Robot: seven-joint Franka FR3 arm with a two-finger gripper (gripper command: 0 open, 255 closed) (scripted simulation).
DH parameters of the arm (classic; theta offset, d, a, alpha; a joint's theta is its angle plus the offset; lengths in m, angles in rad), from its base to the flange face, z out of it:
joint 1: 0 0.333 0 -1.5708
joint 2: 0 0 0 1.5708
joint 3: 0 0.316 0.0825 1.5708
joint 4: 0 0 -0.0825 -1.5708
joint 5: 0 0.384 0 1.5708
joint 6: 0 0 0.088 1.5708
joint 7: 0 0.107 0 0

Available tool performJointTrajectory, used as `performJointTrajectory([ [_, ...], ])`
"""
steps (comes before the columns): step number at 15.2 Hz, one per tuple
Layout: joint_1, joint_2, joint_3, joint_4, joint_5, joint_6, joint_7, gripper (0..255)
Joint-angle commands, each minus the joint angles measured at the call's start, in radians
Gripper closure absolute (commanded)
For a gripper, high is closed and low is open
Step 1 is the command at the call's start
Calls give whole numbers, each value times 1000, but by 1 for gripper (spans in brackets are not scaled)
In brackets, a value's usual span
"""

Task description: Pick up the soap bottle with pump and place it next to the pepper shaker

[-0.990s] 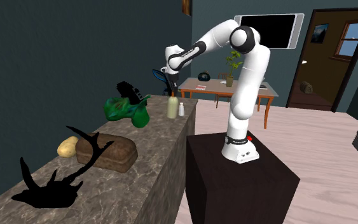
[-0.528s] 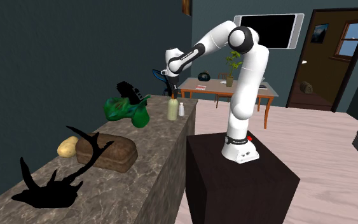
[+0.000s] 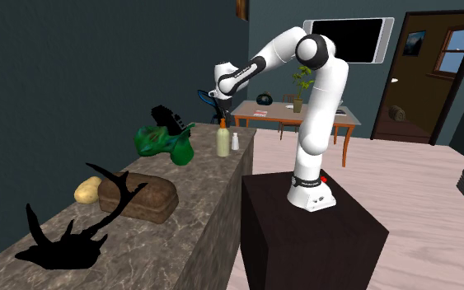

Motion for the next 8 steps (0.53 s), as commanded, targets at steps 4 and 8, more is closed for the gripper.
performJointTrajectory([
  [4, 7, -45, 16, 59, -4, -104, 7, 0],
  [8, 9, -54, 21, 76, -5, -131, 8, 0],
])
